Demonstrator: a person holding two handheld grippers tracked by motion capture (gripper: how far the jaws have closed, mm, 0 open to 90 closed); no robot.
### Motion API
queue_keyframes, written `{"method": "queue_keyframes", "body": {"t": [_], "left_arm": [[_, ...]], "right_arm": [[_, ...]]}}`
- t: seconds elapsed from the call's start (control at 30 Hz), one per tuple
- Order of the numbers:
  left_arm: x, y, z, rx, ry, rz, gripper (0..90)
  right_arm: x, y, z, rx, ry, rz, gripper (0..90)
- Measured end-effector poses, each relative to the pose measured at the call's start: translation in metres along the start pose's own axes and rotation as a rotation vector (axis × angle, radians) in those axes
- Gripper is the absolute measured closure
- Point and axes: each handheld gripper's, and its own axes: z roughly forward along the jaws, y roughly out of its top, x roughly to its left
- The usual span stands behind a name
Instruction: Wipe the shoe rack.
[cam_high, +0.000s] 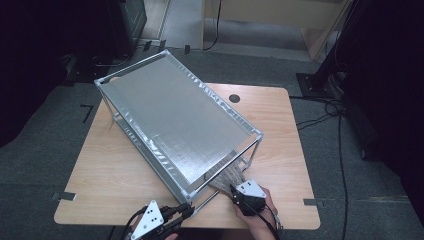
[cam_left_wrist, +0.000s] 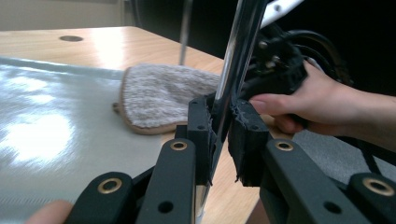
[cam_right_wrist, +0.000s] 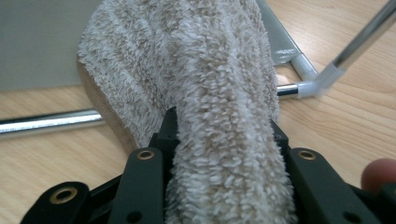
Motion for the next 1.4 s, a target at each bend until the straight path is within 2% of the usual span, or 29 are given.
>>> {"method": "queue_keyframes", "body": {"t": [0.23, 0.33, 0.43, 0.53, 0.63, 0.67, 0.7, 0.73, 0.8, 0.87, 0.97, 1.03, 1.13, 1.27, 1.4], "left_arm": [[-0.022, 0.004, 0.025, 0.015, -0.017, 0.016, 79.9], [-0.031, 0.006, 0.037, 0.025, -0.037, 0.021, 79.9], [-0.039, 0.008, 0.045, 0.035, -0.058, 0.044, 79.8], [-0.039, 0.009, 0.041, 0.027, -0.08, 0.057, 74.2], [-0.025, 0.01, 0.023, 0.004, -0.061, 0.046, 67.3], [-0.02, 0.01, 0.017, 0.0, -0.044, 0.042, 65.7], [-0.008, 0.009, 0.005, -0.005, 0.007, 0.038, 64.2], [0.0, 0.008, -0.001, -0.007, 0.033, 0.032, 62.6], [0.021, 0.005, -0.017, -0.015, 0.124, 0.014, 61.2], [0.043, 0.002, -0.034, -0.033, 0.216, -0.017, 59.8], [0.074, -0.003, -0.053, -0.075, 0.33, -0.086, 57.5], [0.091, -0.006, -0.06, -0.065, 0.401, -0.094, 55.1], [0.111, -0.01, -0.067, -0.063, 0.49, -0.128, 51.4], [0.13, -0.01, -0.076, -0.067, 0.576, -0.137, 49.4], [0.153, -0.01, -0.084, -0.067, 0.659, -0.154, 49.2]], "right_arm": [[-0.024, 0.001, 0.004, 0.009, 0.028, 0.004, 62.6], [-0.035, 0.0, 0.006, 0.007, 0.033, -0.001, 62.7], [-0.046, -0.001, 0.008, 0.001, 0.034, -0.017, 62.7], [-0.059, -0.003, 0.009, -0.005, 0.032, 0.005, 62.7], [-0.066, -0.004, 0.01, -0.005, 0.03, 0.017, 62.5], [-0.068, -0.004, 0.011, -0.005, 0.026, 0.013, 62.5], [-0.069, -0.004, 0.011, -0.004, 0.027, 0.016, 62.5], [-0.07, -0.004, 0.011, -0.008, 0.007, 0.013, 62.5], [-0.068, -0.004, 0.009, -0.02, 0.0, 0.014, 62.6], [-0.064, -0.006, 0.004, -0.04, 0.011, 0.021, 62.4], [-0.06, -0.009, -0.003, -0.06, 0.033, 0.024, 62.1], [-0.057, -0.009, -0.008, -0.07, 0.041, 0.019, 61.8], [-0.053, -0.01, -0.015, -0.085, 0.063, 0.028, 61.7], [-0.046, -0.012, -0.026, -0.092, 0.095, 0.006, 61.4], [-0.041, -0.016, -0.041, -0.116, 0.147, 0.016, 61.2]]}}
